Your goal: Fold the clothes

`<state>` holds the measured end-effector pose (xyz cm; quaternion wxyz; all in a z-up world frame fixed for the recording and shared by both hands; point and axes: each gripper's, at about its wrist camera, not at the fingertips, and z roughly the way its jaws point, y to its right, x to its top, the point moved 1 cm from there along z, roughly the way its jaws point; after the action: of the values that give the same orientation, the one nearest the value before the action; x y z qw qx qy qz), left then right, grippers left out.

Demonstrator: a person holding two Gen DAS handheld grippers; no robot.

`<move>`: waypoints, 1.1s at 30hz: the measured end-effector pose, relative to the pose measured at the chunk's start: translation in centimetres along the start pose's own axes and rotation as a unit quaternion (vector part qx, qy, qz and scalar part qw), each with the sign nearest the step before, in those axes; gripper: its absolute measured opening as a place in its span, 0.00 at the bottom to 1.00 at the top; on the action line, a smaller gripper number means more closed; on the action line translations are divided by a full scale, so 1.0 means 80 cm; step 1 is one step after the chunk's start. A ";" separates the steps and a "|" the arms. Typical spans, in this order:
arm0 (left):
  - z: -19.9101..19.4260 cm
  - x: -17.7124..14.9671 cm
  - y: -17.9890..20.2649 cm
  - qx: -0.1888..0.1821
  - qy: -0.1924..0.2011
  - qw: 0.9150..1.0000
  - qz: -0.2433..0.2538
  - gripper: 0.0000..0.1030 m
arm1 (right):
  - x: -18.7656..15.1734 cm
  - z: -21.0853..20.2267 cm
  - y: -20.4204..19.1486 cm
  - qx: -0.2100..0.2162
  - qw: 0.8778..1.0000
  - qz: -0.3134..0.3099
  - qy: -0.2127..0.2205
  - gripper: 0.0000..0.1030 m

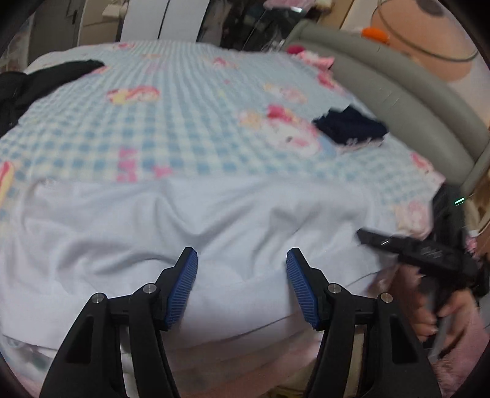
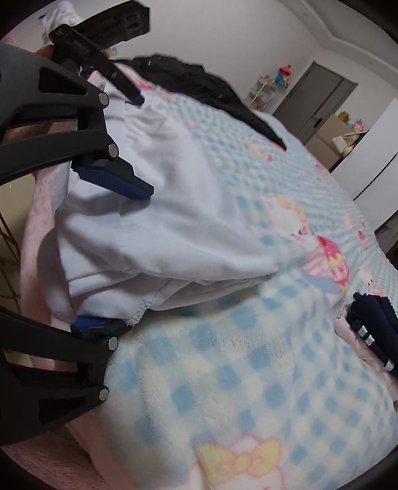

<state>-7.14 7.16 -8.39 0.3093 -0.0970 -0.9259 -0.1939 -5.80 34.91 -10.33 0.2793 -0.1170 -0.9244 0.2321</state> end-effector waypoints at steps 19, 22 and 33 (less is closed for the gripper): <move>-0.062 0.002 -0.065 -0.159 0.070 0.974 -0.144 0.62 | -0.002 -0.006 -0.166 0.099 0.977 -0.189 -0.002 0.31; -0.065 0.011 -0.058 -0.192 0.071 0.968 -0.143 0.65 | -0.017 0.012 -0.181 0.108 0.971 -0.211 -0.023 0.31; -0.032 0.011 -0.055 -0.128 0.034 0.981 -0.140 0.36 | -0.043 0.017 -0.201 0.117 0.958 -0.255 -0.053 0.47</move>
<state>-7.75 2.15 -7.26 0.2956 0.0018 -0.8869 -0.3550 -5.18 19.31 -4.93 0.2916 0.1685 -0.9035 0.2652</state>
